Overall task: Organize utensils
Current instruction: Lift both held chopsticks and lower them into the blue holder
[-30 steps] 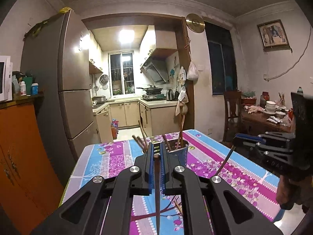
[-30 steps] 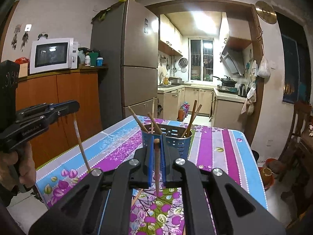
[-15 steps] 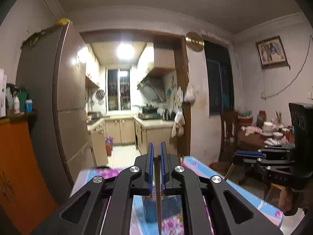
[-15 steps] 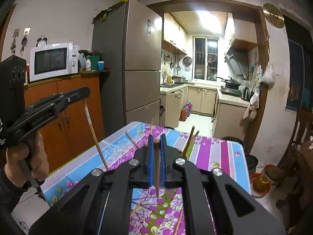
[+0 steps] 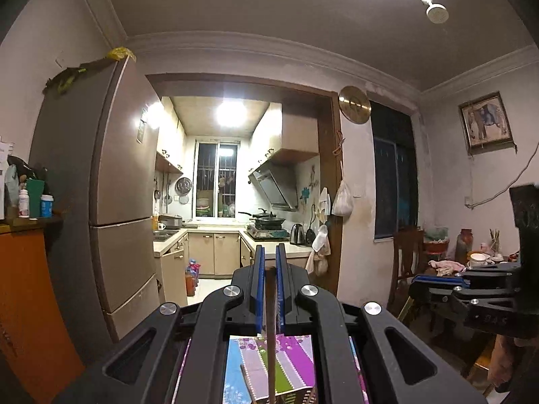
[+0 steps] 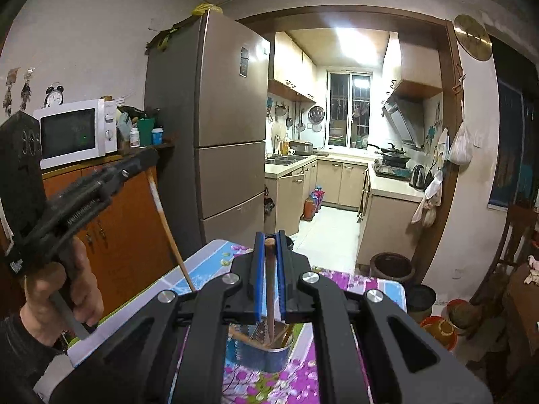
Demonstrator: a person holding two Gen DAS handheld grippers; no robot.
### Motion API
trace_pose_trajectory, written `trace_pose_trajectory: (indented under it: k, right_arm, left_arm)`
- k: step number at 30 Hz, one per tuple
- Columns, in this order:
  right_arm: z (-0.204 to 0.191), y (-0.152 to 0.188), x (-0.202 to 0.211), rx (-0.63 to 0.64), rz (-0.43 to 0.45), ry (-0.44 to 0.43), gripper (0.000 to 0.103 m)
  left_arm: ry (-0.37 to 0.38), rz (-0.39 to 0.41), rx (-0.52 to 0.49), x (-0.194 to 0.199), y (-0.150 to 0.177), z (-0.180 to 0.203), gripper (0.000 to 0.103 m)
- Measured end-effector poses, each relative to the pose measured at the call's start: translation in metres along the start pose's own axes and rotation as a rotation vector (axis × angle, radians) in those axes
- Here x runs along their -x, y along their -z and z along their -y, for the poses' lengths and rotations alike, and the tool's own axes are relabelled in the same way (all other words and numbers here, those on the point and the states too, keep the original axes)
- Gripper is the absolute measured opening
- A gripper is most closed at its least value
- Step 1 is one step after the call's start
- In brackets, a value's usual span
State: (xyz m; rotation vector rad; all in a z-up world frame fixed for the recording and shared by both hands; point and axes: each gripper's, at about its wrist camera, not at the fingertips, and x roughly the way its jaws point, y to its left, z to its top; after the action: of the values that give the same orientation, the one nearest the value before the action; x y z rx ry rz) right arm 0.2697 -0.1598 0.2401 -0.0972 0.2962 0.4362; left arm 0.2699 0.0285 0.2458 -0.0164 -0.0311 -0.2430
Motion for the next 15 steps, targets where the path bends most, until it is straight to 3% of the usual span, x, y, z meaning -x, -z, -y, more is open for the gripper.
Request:
trace_pose_trajectory:
  k: [5,15]
  right_arm:
    - [0.009,-0.001,-0.025,-0.007,-0.01,-0.016,0.005]
    - [0.028,0.03,-0.081,-0.057,-0.1,-0.047,0.005]
  left_arm:
    - [-0.004,-0.03,0.008,-0.037,0.016,0.001,0.008]
    - [-0.028,-0.122,0.019,-0.082,0.058,-0.012,0.007]
